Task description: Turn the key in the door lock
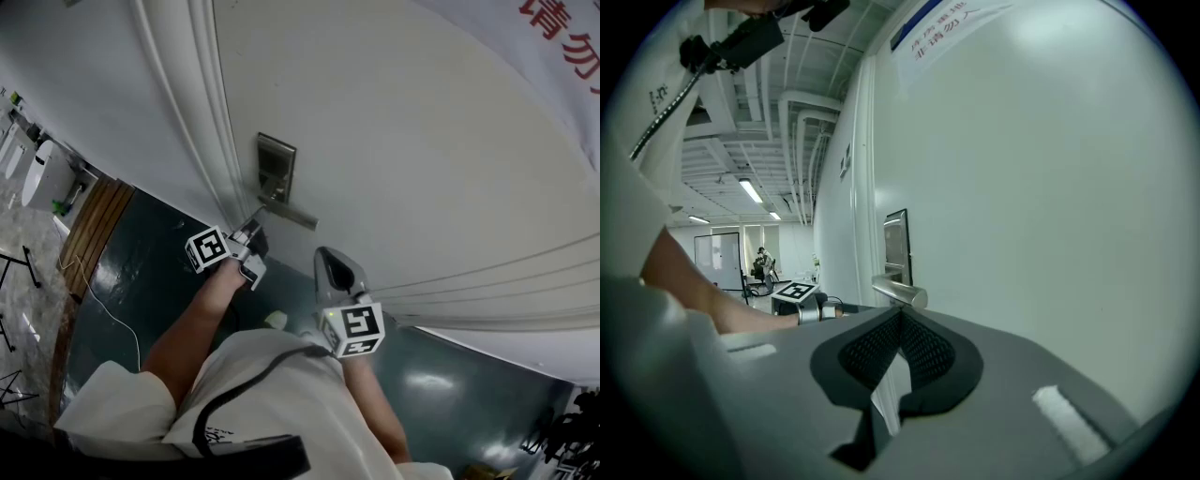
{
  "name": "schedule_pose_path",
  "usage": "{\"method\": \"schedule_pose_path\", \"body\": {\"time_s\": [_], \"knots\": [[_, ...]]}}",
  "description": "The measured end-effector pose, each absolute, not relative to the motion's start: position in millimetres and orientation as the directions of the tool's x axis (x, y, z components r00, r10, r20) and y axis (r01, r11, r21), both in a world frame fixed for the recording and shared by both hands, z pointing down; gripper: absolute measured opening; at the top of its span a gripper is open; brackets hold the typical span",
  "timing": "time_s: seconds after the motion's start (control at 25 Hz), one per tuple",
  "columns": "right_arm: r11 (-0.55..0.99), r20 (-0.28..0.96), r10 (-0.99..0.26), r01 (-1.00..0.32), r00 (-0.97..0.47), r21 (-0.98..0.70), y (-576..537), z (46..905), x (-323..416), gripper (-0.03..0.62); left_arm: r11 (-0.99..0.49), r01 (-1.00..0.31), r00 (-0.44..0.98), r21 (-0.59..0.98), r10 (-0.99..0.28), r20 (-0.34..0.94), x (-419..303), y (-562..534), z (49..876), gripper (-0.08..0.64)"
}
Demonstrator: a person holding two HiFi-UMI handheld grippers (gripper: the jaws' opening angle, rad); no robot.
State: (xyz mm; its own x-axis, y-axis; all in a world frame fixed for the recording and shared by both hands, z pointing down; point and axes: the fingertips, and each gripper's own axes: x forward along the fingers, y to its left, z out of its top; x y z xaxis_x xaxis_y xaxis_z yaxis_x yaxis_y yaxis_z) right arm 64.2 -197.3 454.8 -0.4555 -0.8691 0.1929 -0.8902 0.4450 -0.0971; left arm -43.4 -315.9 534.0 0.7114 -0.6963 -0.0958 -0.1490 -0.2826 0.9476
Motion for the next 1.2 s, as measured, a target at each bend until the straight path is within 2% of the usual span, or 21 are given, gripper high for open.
{"method": "schedule_pose_path", "body": {"time_s": [0.2, 0.32, 0.4, 0.52, 0.56, 0.72, 0.8, 0.96, 1.12, 1.2], "knots": [[0.441, 0.190, -0.872, -0.893, -0.451, -0.093, -195.8, 455.5, 68.8, 0.008, -0.266, -0.088, 0.705, 0.960, -0.697, -0.128, -42.8, -315.5, 532.4, 0.032], [0.442, 0.189, -0.872, -0.892, -0.452, -0.094, -195.6, 455.4, 70.9, 0.008, -0.281, -0.111, 0.703, 0.953, -0.701, -0.125, -43.0, -316.0, 532.0, 0.034], [0.446, 0.184, -0.871, -0.890, -0.455, -0.093, -195.1, 454.9, 72.0, 0.008, -0.283, -0.179, 0.693, 0.942, -0.716, -0.084, -45.6, -317.5, 537.4, 0.038], [0.448, 0.180, -0.870, -0.889, -0.458, -0.098, -193.9, 454.1, 74.2, 0.008, -0.286, -0.276, 0.683, 0.918, -0.730, -0.022, -49.3, -317.8, 541.5, 0.195], [0.448, 0.178, -0.870, -0.888, -0.459, -0.101, -193.3, 453.9, 75.3, 0.008, -0.295, -0.317, 0.683, 0.901, -0.731, 0.001, -50.9, -316.5, 542.1, 0.218], [0.447, 0.167, -0.873, -0.889, -0.459, -0.103, -189.9, 452.7, 83.2, 0.008, -0.330, -0.500, 0.661, 0.801, -0.743, 0.106, -60.6, -307.4, 545.9, 0.221], [0.446, 0.158, -0.875, -0.889, -0.458, -0.104, -187.3, 449.5, 86.8, 0.008, -0.350, -0.582, 0.636, 0.734, -0.758, 0.143, -67.3, -301.6, 544.0, 0.202], [0.434, 0.160, -0.879, -0.893, -0.449, -0.116, -180.5, 443.0, 97.0, 0.008, -0.457, -0.702, 0.631, 0.546, -0.755, 0.179, -61.0, -282.6, 518.7, 0.105], [0.435, 0.151, -0.881, -0.893, -0.448, -0.116, -170.8, 438.2, 107.8, 0.008, -0.556, -0.731, 0.648, 0.395, -0.747, 0.146, -40.1, -261.1, 477.1, 0.018], [0.436, 0.147, -0.881, -0.892, -0.450, -0.117, -165.6, 433.8, 111.8, 0.008, -0.596, -0.726, 0.664, 0.343, -0.738, 0.120, -28.0, -250.4, 457.5, 0.005]]}}
